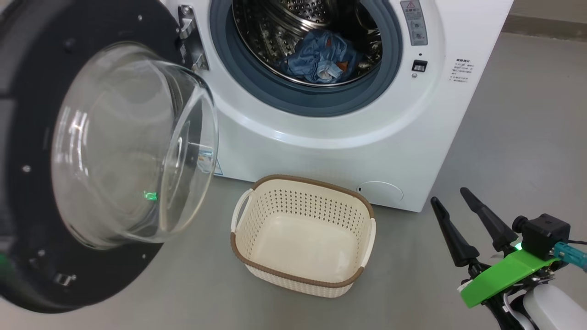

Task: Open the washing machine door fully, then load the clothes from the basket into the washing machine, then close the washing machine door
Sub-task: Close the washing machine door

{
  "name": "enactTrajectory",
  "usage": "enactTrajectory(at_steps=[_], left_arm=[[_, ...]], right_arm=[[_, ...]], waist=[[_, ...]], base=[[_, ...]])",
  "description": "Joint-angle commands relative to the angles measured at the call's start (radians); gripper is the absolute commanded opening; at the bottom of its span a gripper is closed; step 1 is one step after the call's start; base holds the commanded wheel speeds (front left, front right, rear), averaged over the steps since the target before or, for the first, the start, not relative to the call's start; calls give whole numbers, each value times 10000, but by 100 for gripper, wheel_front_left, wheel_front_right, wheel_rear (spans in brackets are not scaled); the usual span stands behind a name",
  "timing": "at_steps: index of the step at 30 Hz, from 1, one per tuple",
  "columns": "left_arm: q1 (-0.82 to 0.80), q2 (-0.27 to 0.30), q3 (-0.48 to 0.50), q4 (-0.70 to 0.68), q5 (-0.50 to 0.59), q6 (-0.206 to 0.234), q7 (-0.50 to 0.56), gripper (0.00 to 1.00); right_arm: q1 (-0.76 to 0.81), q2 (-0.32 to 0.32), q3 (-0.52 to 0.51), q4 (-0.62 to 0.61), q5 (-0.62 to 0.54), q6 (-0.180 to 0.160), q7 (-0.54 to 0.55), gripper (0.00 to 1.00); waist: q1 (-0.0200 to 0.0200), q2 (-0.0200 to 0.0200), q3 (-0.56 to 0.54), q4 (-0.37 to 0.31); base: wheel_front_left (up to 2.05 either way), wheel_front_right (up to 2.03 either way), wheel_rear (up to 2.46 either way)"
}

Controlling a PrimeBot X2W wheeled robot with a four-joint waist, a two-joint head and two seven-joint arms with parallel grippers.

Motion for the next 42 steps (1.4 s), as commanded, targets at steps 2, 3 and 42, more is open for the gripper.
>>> enactTrajectory(at_steps=[2,3,42], left_arm=[[173,330,28,-758,-88,143,386,0],[280,261,-17,-1033,-122,212,510,0],[1666,-2262,-1666,-5581,-473,1026,1385,0]], right_arm=[[132,-59,110,-167,38,44,-80,100],[141,-27,113,-166,38,44,-80,100],[164,487,-100,-156,4,44,-80,100]], waist=[[0,-1,-79,-21],[0,-1,-117,-40],[0,-1,-303,-3336]], base=[[0,0,0],[0,0,0],[0,0,0]])
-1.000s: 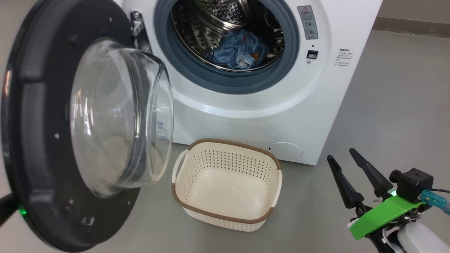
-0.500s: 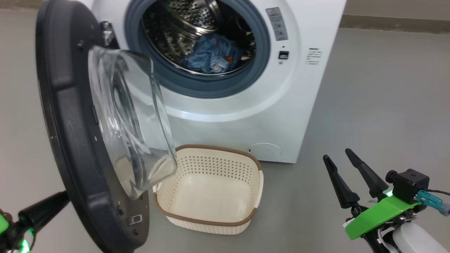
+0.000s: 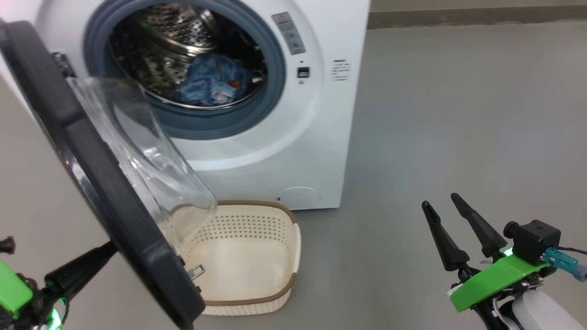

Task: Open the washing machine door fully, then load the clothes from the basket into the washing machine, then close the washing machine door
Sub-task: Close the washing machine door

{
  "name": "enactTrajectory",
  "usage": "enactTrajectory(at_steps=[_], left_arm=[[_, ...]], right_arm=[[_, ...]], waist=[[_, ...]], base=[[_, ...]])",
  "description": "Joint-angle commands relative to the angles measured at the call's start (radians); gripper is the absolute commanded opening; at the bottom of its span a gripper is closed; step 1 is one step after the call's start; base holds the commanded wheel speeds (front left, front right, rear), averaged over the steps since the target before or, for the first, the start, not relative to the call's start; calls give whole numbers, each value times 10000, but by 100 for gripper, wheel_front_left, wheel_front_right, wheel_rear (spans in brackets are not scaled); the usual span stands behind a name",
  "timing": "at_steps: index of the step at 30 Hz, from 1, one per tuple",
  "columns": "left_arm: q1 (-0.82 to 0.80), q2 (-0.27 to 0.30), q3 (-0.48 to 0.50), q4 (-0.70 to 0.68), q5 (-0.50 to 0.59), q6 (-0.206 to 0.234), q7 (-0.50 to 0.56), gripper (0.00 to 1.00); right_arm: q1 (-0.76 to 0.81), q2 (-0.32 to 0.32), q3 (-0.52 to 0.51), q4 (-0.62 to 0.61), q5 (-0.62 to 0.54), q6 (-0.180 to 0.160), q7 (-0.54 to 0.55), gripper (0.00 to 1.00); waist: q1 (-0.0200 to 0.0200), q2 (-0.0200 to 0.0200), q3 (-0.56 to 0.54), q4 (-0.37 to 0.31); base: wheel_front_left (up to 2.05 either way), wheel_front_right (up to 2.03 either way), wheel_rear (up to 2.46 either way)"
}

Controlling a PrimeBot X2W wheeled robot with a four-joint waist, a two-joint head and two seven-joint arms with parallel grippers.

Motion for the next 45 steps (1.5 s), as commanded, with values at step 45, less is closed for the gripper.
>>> enactTrajectory(at_steps=[45], left_arm=[[-1252,-511,160,278,933,-1731,-1887,0]], right_arm=[[-5,111,-259,-204,-61,44,-80,100]], waist=[[0,0,209,-1621]], base=[[0,0,0]])
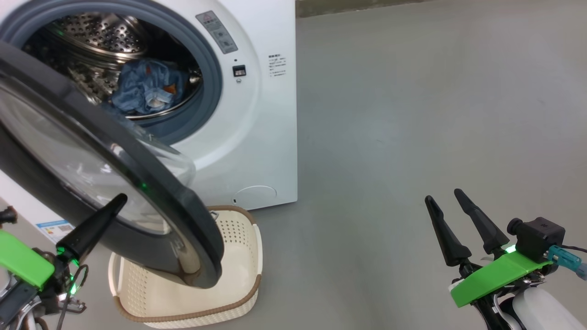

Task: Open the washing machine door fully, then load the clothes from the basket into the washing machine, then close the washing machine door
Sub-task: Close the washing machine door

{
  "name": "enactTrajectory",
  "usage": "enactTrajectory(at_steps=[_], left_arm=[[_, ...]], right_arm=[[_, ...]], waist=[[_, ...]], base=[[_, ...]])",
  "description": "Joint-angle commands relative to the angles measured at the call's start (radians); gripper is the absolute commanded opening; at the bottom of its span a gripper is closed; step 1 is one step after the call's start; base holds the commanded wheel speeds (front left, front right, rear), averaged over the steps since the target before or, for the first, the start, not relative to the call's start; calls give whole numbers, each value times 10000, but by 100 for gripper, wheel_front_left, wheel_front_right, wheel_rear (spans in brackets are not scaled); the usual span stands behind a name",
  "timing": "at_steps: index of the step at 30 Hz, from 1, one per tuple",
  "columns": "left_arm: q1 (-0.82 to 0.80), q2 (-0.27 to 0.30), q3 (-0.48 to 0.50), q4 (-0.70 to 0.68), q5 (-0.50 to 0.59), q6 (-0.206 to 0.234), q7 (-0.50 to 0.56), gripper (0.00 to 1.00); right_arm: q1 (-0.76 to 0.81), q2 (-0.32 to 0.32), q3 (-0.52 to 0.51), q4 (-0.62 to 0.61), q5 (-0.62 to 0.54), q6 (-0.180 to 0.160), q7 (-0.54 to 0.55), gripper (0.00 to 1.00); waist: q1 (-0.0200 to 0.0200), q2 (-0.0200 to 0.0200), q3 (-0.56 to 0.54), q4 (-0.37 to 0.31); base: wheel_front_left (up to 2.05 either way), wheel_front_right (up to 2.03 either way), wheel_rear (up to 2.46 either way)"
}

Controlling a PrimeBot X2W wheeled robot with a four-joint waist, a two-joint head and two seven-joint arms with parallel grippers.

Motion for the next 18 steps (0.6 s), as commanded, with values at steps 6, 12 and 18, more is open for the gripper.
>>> enactTrajectory(at_steps=[6,12,18], left_arm=[[56,534,268,-733,534,-307,-248,13],[527,615,399,-1247,1120,-647,-900,100],[1106,932,95,-1808,3050,-878,-2552,100]], right_arm=[[15,-110,66,-210,-32,44,-80,100],[88,-121,15,-251,-43,44,-80,100],[14,-140,2,-289,-44,44,-80,100]], waist=[[0,0,-53,196],[0,0,-19,303],[0,0,78,304]], base=[[0,0,0],[0,0,0],[0,0,0]])
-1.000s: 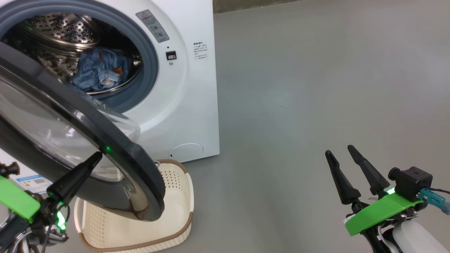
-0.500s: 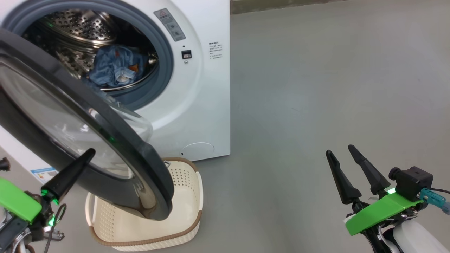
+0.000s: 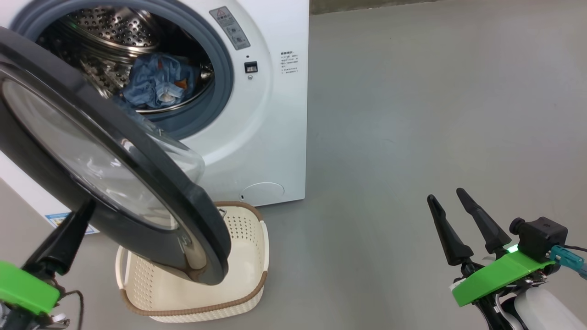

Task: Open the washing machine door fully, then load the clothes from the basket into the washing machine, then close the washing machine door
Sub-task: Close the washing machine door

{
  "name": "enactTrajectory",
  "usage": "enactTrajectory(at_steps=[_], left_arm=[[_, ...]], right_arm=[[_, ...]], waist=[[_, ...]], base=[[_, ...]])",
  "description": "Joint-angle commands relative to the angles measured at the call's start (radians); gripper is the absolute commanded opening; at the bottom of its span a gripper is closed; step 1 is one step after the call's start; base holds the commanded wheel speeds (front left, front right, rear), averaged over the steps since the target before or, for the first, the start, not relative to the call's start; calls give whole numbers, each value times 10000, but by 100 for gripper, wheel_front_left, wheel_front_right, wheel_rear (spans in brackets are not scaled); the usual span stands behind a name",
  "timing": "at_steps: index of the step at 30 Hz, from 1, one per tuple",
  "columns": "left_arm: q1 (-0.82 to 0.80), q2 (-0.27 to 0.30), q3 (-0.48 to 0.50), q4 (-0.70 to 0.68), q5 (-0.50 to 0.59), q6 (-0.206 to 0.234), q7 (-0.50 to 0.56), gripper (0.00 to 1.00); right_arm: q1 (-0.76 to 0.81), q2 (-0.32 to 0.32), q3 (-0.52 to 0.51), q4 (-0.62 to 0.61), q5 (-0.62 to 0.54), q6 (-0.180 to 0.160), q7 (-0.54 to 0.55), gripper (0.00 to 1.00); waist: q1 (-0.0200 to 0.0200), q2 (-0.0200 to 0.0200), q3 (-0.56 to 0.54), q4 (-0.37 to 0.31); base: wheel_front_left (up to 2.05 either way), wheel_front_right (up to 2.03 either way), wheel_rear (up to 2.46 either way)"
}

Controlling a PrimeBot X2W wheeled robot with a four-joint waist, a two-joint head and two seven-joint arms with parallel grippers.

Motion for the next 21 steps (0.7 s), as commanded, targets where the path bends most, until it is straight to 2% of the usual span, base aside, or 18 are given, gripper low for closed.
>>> enactTrajectory(at_steps=[1,3,7,14,21], left_arm=[[-87,386,193,-427,337,-61,-298,100],[65,327,-54,-584,805,-72,-1111,100],[524,670,-854,-736,1909,-77,-2675,100],[1071,769,-1491,-179,3507,-79,-5443,100],[1326,376,-1737,511,4614,-36,-7338,100]], right_arm=[[-34,-139,89,-261,-42,44,-80,100],[-49,-137,84,-267,-42,44,-80,100],[-53,-149,76,-276,-37,44,-80,100],[-53,-149,94,-284,-34,44,-80,100],[-11,-171,67,-287,-39,44,-80,100]], waist=[[0,0,8,-22],[0,0,2,-47],[0,0,-6,-89],[0,0,-94,-204],[0,0,-145,-240]], base=[[0,0,0],[0,0,0],[0,0,0],[0,0,0],[0,0,0]])
